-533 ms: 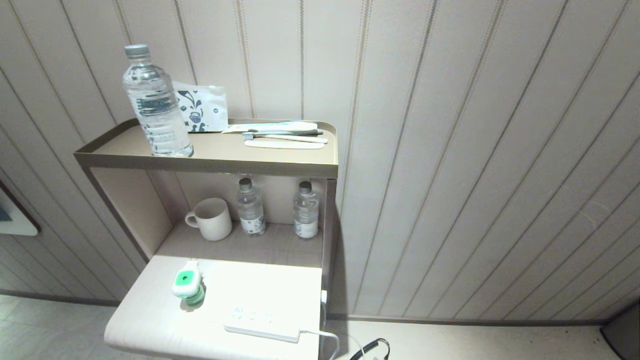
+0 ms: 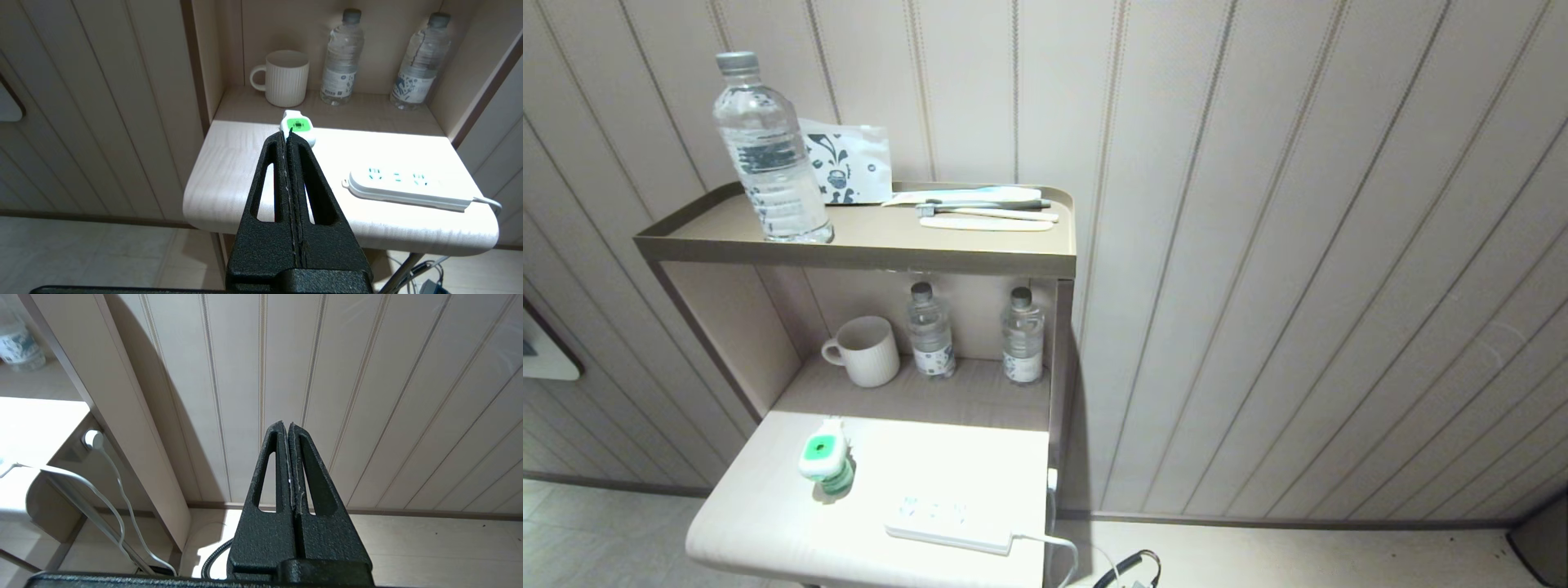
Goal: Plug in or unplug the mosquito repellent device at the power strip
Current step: Pick up the mosquito repellent liquid
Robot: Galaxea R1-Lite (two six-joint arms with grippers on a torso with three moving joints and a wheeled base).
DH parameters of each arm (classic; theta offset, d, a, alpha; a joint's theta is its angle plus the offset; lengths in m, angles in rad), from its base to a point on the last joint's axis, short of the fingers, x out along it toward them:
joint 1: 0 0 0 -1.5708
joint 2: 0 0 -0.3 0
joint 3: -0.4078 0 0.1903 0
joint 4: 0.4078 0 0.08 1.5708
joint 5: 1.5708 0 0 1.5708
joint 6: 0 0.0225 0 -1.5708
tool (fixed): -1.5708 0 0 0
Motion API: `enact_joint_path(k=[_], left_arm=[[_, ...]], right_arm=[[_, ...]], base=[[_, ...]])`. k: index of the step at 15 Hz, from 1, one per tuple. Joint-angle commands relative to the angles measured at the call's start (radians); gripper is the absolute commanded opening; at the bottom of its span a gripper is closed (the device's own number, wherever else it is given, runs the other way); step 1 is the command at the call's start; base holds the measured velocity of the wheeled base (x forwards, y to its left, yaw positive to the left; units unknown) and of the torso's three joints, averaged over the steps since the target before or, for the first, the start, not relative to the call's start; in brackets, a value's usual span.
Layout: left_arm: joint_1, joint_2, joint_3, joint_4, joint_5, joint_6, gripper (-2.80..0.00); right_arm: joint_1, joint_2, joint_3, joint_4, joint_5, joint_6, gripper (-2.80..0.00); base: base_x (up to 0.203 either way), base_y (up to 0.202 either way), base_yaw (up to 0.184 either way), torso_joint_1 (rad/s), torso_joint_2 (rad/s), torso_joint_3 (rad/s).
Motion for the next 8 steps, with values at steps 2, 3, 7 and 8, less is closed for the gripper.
enact_joint_path(k=[2, 3, 7, 8], left_arm=[[0.0, 0.001, 0.0, 0.0, 0.0, 0.0, -2.8], [0.0, 0.001, 0.0, -0.001, 0.0, 0.0, -2.8], [0.0, 0.001, 0.0, -0.001, 0.0, -0.001, -2.8], [0.0, 0.001, 0.0, -0.001, 0.0, -0.001, -2.8]], right_arm=[[-0.001, 0.0, 0.0, 0.0, 0.0, -0.001, -2.8], [0.0, 0.0, 0.0, 0.0, 0.0, -0.001, -2.8], [0.0, 0.0, 0.0, 0.0, 0.0, -0.001, -2.8], [0.0, 0.0, 0.0, 0.0, 0.0, -0.001, -2.8]], base=[[0.0, 0.0, 0.0, -0.166, 0.36, 0.186], [0.0, 0.0, 0.0, -0.176, 0.35, 0.201], [0.0, 0.0, 0.0, -0.211, 0.47, 0.243], [0.0, 0.0, 0.0, -0.25, 0.55, 0.295]])
